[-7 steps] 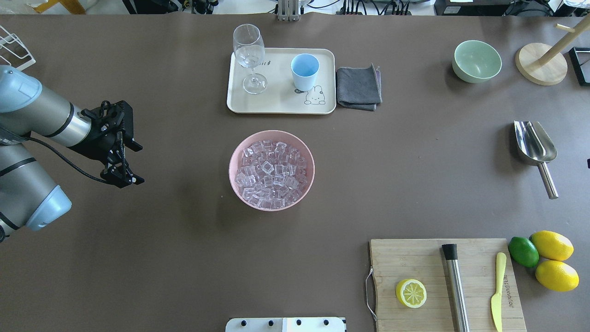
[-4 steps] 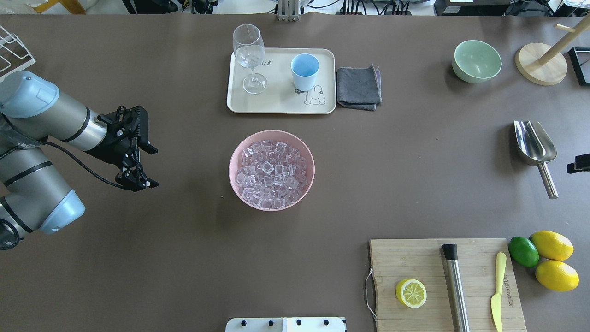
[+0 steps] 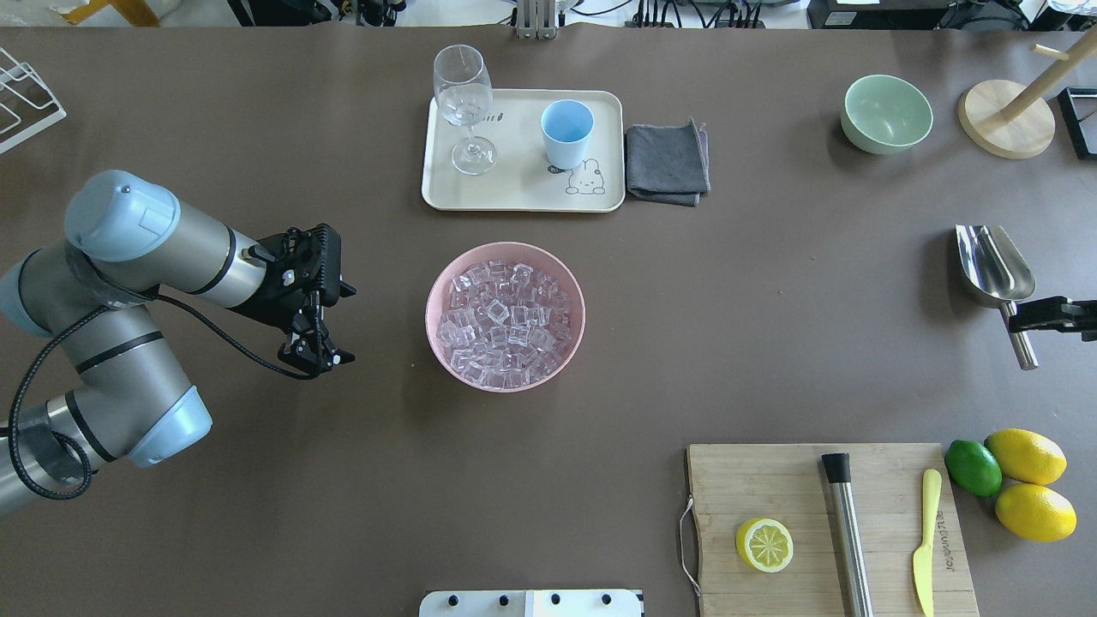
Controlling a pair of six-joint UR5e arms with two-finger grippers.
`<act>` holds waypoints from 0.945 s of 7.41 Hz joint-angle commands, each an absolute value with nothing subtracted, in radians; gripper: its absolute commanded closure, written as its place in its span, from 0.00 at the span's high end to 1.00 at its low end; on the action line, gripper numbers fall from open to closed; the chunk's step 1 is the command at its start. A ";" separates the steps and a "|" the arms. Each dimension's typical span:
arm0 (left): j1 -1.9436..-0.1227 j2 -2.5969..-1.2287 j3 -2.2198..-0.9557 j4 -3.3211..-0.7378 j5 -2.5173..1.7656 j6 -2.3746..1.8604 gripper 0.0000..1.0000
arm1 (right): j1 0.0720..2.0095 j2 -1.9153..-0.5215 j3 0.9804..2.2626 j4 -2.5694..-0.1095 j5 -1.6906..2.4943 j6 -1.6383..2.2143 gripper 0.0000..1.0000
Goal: Put ice in cup with scoop
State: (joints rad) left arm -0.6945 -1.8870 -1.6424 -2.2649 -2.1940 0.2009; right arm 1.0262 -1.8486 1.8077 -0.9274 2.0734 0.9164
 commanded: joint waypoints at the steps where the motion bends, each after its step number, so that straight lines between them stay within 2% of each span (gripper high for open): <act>1: -0.608 -1.893 -1.641 -2.370 -2.076 0.199 0.99 | 0.971 -1.810 1.680 -0.756 2.029 0.971 0.90; 3: -0.536 -1.902 -1.614 -2.457 -1.962 0.195 0.99 | 0.953 -1.815 1.667 -0.726 2.029 0.994 0.86; 7: -0.531 -1.957 -1.569 -2.456 -1.971 0.193 0.99 | 0.919 -1.845 1.667 -0.677 1.993 1.025 0.78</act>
State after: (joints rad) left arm -0.5323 -1.9447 -1.5771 -2.4559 -1.9656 0.1941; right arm 0.9300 -1.8261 1.6679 -0.7024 2.0079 1.0202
